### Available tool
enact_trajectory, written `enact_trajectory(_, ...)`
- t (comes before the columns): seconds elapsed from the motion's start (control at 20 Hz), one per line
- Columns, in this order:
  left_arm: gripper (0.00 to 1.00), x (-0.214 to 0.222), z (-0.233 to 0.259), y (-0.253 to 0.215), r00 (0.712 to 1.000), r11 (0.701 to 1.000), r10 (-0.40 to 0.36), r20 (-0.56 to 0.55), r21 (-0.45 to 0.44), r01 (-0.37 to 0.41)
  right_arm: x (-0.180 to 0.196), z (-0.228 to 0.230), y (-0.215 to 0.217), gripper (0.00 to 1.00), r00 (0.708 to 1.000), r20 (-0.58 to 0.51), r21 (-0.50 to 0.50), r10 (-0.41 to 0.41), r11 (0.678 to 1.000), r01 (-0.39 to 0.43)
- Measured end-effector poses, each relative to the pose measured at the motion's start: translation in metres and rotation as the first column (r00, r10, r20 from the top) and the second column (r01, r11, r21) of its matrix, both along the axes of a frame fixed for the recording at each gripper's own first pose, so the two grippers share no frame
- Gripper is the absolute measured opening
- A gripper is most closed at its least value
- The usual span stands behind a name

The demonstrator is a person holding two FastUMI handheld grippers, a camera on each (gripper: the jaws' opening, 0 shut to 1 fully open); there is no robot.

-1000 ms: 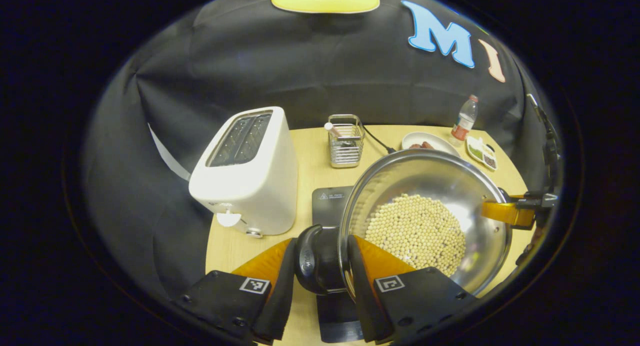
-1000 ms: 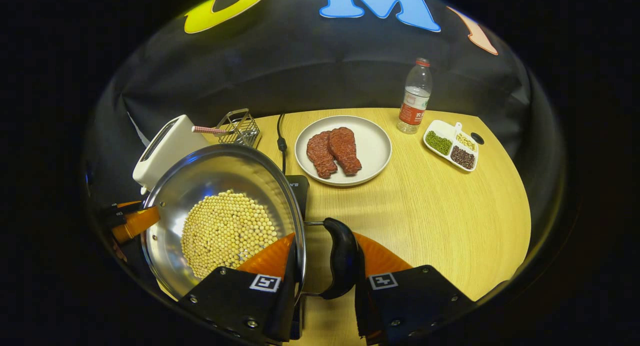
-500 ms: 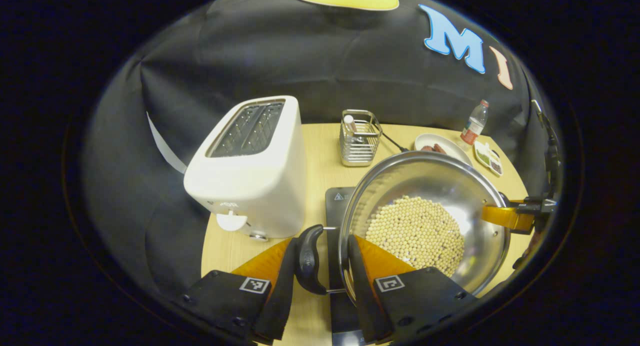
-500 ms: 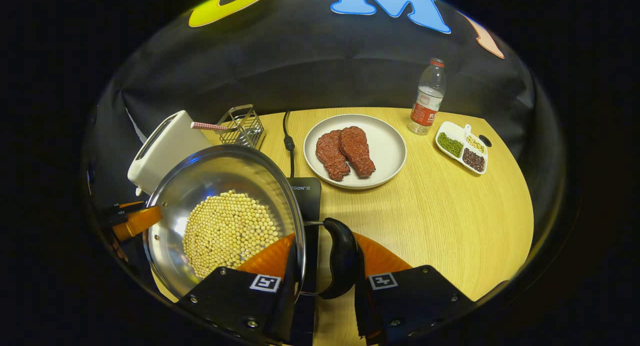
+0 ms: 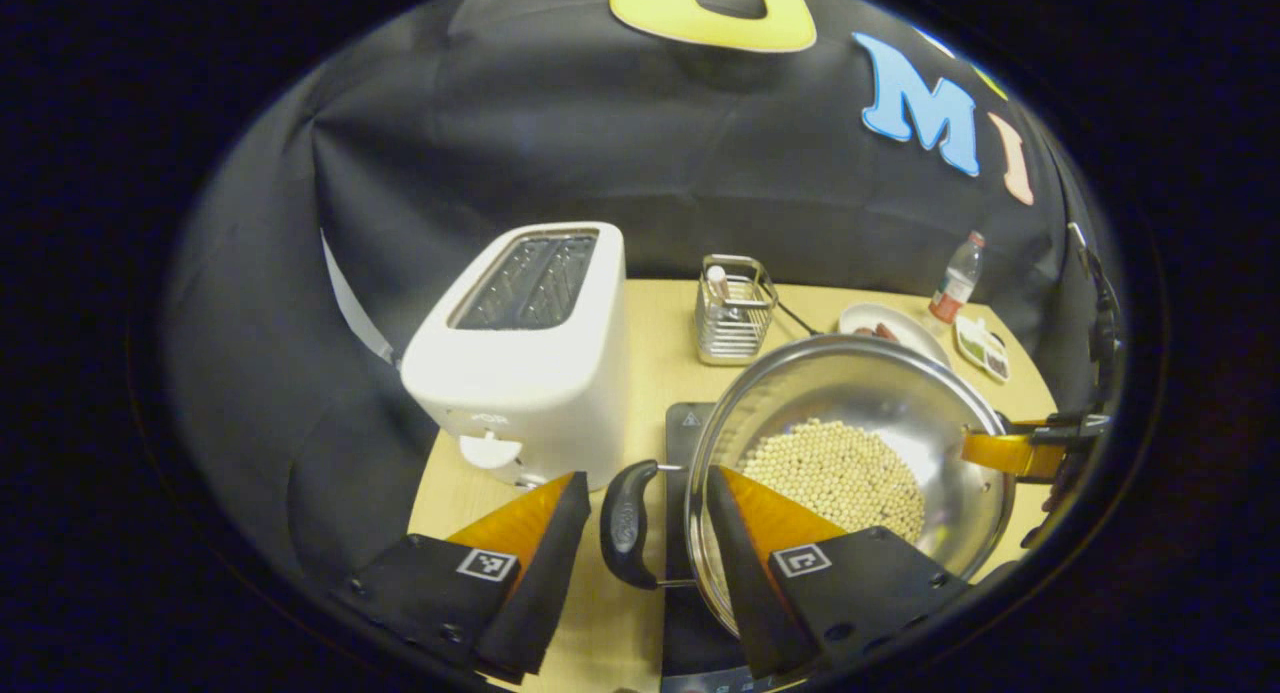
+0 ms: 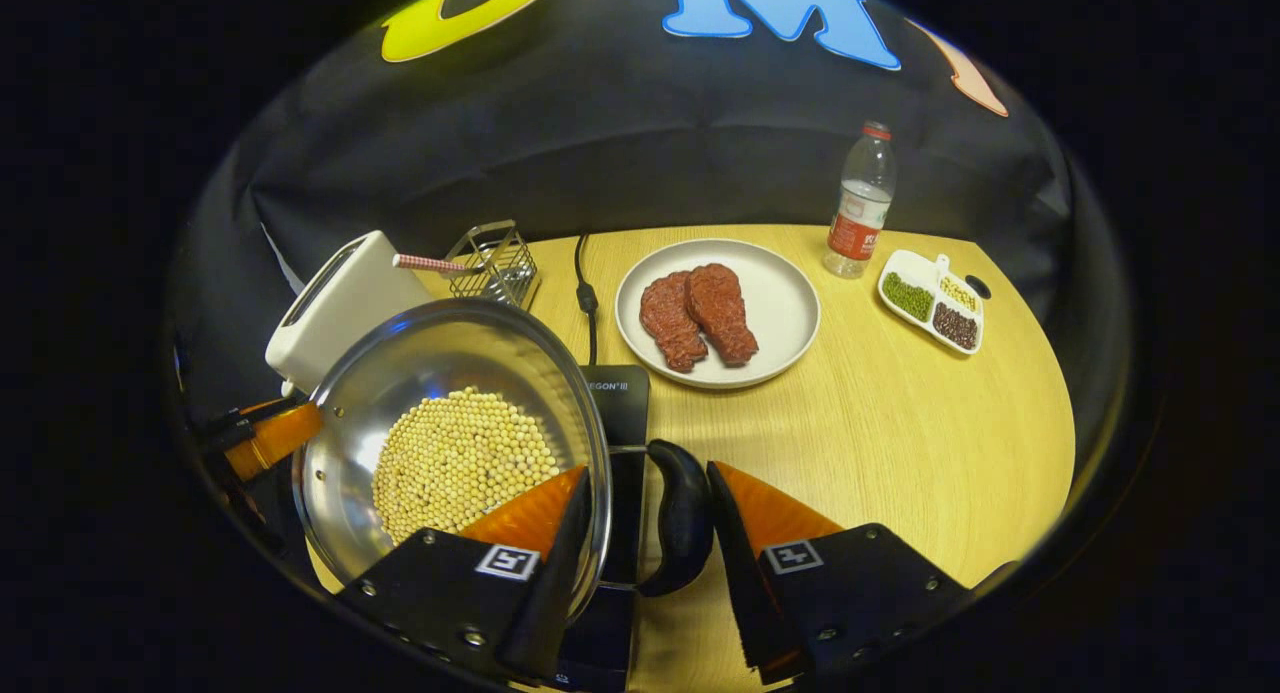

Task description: First push the handle of the pot to place it horizontally, then grasp the pot with both hands and set it on the induction cooktop.

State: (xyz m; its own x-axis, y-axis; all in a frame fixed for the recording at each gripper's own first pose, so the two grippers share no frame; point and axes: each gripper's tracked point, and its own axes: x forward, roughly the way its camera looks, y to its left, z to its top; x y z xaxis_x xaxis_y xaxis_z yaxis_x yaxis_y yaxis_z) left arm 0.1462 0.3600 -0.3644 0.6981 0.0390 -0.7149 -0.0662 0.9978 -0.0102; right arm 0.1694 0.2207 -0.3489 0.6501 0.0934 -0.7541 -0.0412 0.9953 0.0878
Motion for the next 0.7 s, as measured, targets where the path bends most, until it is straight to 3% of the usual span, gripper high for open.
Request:
enact_trajectory(0.1,0.81,-0.005,0.021,0.003,0.998,0.999,0.042,0.047,-0.007,-0.042,-0.001,0.017,-0.005,0.80,0.999,0.047,0.005,0.009,1.000,-0.009)
enact_trajectory(0.3,0.84,-0.023,0.087,-0.018,0.978,0.995,0.101,0.180,-0.032,-0.096,-0.011,0.068,-0.031,0.83,0.983,0.183,-0.004,0.030,1.000,-0.030)
enact_trajectory(0.4,0.83,-0.038,0.124,-0.048,0.963,0.993,0.114,0.245,-0.054,-0.104,-0.021,0.101,-0.047,0.83,0.967,0.253,0.010,0.030,0.999,-0.033)
enact_trajectory(0.7,0.82,-0.068,0.222,-0.188,0.896,0.999,0.034,0.443,-0.033,-0.021,-0.062,0.210,-0.117,0.83,0.893,0.450,0.026,0.009,0.999,-0.023)
